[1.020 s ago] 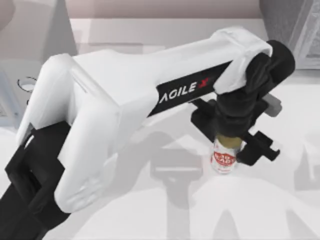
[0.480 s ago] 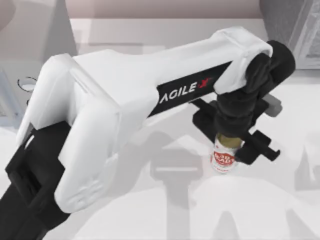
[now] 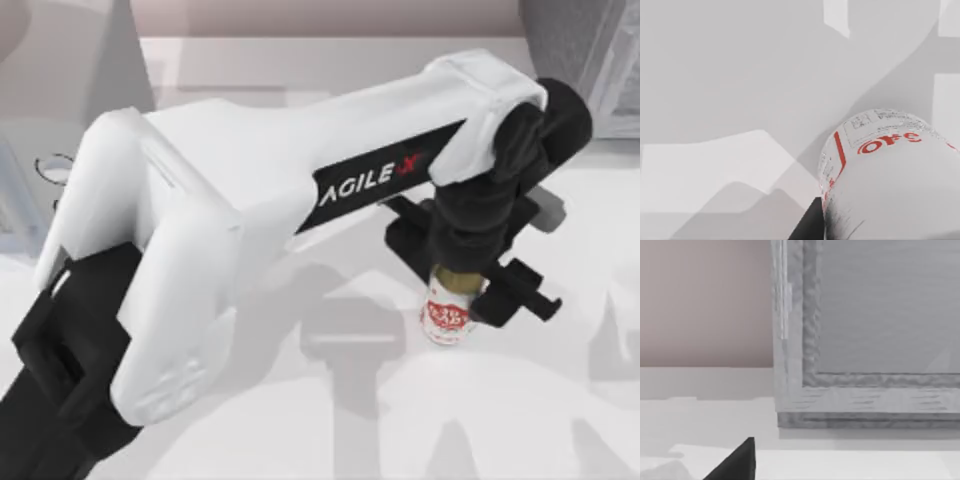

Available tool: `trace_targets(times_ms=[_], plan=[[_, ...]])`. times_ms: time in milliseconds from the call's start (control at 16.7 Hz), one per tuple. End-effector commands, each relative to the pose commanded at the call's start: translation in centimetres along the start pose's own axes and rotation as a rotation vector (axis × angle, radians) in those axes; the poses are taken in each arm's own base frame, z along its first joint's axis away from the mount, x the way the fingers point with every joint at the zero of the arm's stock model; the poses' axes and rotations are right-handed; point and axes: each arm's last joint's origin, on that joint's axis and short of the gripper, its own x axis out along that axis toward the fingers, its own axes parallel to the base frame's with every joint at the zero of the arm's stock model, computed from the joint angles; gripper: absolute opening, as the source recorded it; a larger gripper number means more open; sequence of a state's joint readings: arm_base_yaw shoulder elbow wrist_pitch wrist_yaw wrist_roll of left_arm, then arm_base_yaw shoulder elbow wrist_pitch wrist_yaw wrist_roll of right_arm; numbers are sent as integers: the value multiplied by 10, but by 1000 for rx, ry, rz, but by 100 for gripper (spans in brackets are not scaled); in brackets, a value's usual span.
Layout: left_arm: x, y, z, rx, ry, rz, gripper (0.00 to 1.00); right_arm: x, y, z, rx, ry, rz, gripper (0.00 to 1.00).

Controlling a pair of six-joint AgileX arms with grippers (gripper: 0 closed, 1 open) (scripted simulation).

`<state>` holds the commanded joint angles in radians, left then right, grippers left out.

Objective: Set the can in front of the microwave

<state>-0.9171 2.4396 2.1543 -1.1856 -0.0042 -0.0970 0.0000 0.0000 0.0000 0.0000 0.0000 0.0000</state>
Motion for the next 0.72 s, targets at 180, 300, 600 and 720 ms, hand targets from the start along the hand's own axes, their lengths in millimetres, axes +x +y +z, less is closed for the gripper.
trace_targets(times_ms=[180,300,600,720], plan=[[-22,0,3,0,0,0,0,0,0,0,0,0,0,100],[-34,0,3,0,-1,0,0,0,0,0,0,0,0,100],[-35,1,3,0,0,1,0,0,0,0,0,0,0,100],[-38,4,-1,4,11,-3,0,0,0,0,0,0,0,100]])
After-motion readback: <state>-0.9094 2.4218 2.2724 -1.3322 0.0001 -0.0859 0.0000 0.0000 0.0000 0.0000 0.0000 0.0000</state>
